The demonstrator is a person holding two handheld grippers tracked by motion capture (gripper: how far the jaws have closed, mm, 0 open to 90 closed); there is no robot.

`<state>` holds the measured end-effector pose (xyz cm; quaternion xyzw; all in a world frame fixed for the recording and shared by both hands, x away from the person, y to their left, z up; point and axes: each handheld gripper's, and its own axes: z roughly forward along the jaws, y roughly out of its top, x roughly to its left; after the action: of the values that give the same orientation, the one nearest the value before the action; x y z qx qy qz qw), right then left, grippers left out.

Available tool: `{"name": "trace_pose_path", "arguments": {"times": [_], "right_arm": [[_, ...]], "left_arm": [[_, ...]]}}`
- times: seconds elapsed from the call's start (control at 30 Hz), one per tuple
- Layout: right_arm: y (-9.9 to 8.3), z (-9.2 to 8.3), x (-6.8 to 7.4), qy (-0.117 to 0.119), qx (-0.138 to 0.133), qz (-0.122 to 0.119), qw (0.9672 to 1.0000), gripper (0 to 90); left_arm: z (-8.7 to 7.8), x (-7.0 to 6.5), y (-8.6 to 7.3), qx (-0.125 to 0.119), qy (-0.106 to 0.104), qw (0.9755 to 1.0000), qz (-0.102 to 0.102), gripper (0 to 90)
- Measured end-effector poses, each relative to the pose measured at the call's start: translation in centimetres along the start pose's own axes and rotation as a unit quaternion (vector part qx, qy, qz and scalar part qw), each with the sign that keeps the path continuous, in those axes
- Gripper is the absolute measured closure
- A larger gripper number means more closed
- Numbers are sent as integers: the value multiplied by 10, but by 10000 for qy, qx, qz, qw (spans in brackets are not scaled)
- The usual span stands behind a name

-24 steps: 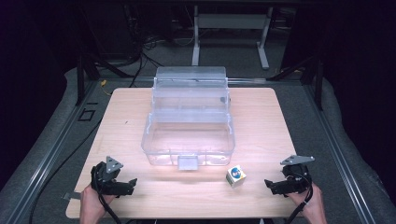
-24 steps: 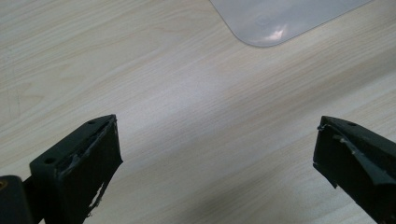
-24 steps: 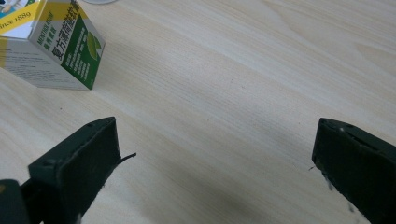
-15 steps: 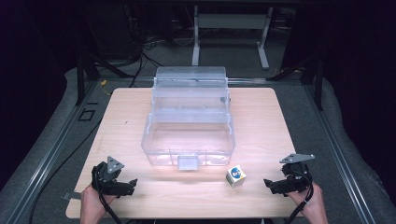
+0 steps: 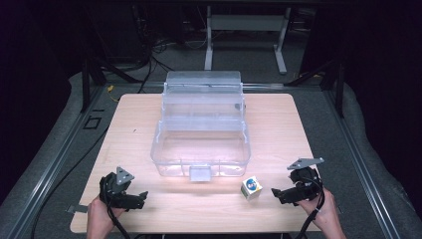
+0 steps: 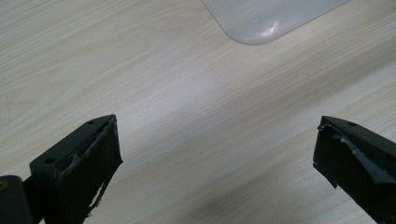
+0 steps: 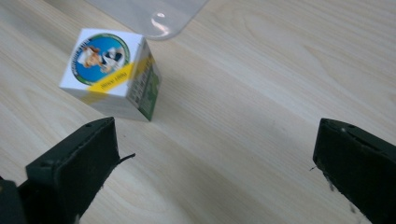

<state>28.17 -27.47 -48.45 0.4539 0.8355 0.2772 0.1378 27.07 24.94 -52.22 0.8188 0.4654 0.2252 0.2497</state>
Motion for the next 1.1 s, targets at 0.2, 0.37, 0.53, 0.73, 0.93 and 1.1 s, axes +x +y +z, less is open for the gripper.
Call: {"name": "trace_pose_path", "arguments": {"times": [0.2,0.37,0.53,0.73,0.93,1.1], "right_arm": [[14,4,12,163,7,-137,9998,0],[24,10,23,261,156,-250,9992,0],[36,15,34,326,223,-331,9987,0],[45,28,41,315,442,-375,9978,0],[54,37,50,279,592,-463,9968,22],[60,49,58,469,685,-567,9949,45]], "left_arm": [[0,-1,1,-22,-34,10000,-18,8],[1,-1,1,-32,-28,10000,-2,12],[0,0,1,-45,-36,10000,-29,12],[1,1,1,-27,-49,10000,-41,16],[2,0,2,-15,-40,10000,16,16],[2,-1,2,-6,-58,10000,17,16]]}}
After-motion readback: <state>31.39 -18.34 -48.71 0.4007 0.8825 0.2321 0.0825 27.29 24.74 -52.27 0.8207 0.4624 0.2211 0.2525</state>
